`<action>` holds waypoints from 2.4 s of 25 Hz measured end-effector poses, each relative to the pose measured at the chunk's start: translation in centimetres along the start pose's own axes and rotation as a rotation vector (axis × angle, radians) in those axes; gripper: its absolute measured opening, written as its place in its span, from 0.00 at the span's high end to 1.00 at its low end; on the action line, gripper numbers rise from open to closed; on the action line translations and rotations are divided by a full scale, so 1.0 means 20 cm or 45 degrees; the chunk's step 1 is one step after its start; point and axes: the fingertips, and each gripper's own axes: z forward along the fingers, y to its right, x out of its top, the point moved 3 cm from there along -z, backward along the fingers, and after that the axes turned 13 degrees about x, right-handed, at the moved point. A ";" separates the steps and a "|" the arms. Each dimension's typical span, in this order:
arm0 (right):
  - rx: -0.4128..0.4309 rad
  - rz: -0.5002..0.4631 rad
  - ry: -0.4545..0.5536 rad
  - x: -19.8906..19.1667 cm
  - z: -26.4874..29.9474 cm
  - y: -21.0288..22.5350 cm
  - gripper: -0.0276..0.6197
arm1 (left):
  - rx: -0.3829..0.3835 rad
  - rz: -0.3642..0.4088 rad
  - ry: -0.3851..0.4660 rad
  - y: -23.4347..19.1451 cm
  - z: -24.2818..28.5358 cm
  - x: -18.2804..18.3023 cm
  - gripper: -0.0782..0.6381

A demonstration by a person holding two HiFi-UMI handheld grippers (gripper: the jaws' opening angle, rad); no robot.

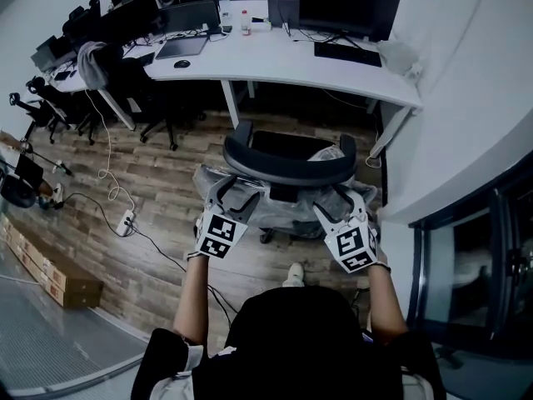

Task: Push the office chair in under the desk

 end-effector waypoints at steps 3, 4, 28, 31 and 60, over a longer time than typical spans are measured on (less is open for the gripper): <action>0.016 -0.062 -0.065 -0.06 0.04 -0.01 0.51 | 0.003 0.141 -0.045 0.01 0.05 -0.04 0.47; 0.006 -0.088 -0.084 -0.07 0.06 -0.01 0.50 | 0.007 0.186 -0.062 0.02 0.06 -0.05 0.46; -0.165 -0.328 -0.157 -0.18 0.17 0.09 0.52 | 0.042 0.418 -0.074 0.05 0.25 -0.14 0.39; -0.157 -0.328 -0.155 -0.17 0.18 0.11 0.52 | 0.065 0.417 -0.070 0.03 0.27 -0.14 0.39; -0.076 -0.401 -0.207 -0.21 0.54 0.64 0.64 | 0.199 0.438 -0.159 -0.12 0.85 -0.05 0.40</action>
